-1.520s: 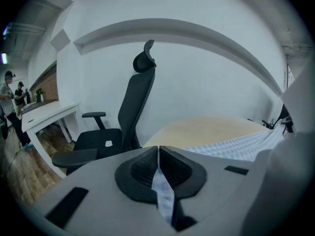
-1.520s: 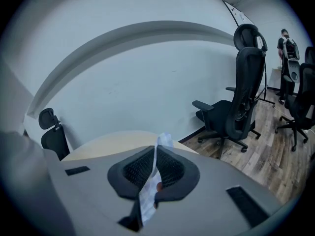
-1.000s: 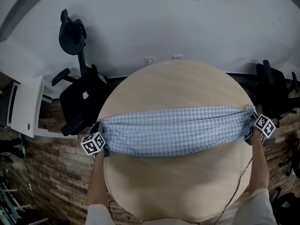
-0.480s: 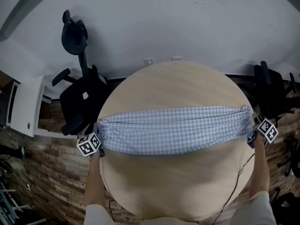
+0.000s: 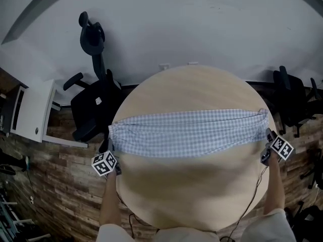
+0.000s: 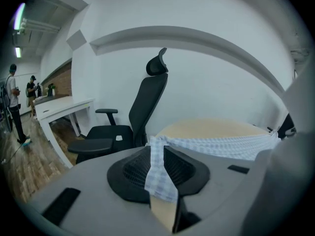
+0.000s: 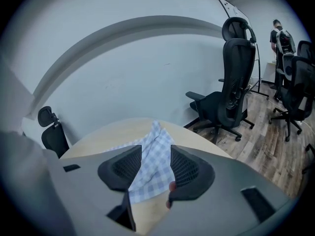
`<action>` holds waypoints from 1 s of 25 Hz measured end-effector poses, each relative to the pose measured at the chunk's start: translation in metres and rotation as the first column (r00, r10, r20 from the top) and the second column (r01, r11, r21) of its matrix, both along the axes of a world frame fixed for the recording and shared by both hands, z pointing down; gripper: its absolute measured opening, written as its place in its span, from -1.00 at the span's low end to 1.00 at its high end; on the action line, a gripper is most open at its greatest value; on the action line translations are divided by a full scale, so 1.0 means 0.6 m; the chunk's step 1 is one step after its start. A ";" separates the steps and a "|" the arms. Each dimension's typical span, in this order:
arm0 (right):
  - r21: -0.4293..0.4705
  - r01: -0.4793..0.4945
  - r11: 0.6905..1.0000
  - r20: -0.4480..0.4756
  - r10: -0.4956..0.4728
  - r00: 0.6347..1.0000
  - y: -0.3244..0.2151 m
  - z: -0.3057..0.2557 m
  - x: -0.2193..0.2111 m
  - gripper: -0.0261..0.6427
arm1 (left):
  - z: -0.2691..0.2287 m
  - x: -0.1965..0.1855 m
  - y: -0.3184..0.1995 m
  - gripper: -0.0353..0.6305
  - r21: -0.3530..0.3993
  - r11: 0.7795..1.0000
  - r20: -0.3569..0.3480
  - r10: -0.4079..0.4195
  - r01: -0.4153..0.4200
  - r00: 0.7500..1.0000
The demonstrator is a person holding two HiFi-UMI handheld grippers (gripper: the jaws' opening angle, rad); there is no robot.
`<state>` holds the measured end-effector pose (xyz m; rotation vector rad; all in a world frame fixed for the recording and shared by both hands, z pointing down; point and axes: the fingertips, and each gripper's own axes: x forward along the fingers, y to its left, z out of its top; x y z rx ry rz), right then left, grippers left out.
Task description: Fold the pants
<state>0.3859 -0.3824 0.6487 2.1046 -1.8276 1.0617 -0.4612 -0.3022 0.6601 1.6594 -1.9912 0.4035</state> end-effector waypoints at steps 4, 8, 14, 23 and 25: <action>-0.007 0.080 0.997 0.006 -0.080 0.997 0.018 0.008 -0.053 -0.34 | 0.011 0.026 0.052 -0.39 -0.022 0.999 -0.017 0.039 -0.039 0.999; 0.002 0.160 0.987 -0.115 -0.158 0.981 0.017 -0.004 -0.080 -0.44 | 0.011 0.083 0.058 -0.38 -0.029 0.991 0.056 0.134 -0.133 0.989; -0.076 0.274 0.959 -0.191 -0.284 0.940 -0.013 0.024 -0.131 -0.81 | 0.017 0.128 0.006 -0.72 -0.035 0.983 0.041 0.180 -0.179 0.983; -0.248 0.340 0.907 -0.189 -0.390 0.901 -0.015 0.103 -0.153 -0.84 | 0.089 0.139 -0.015 -0.80 -0.165 0.968 0.021 0.194 -0.188 0.981; -0.254 0.346 0.903 -0.191 -0.397 0.898 -0.015 0.109 -0.151 -0.84 | 0.105 0.134 -0.009 -0.80 -0.194 0.964 0.018 0.189 -0.182 0.982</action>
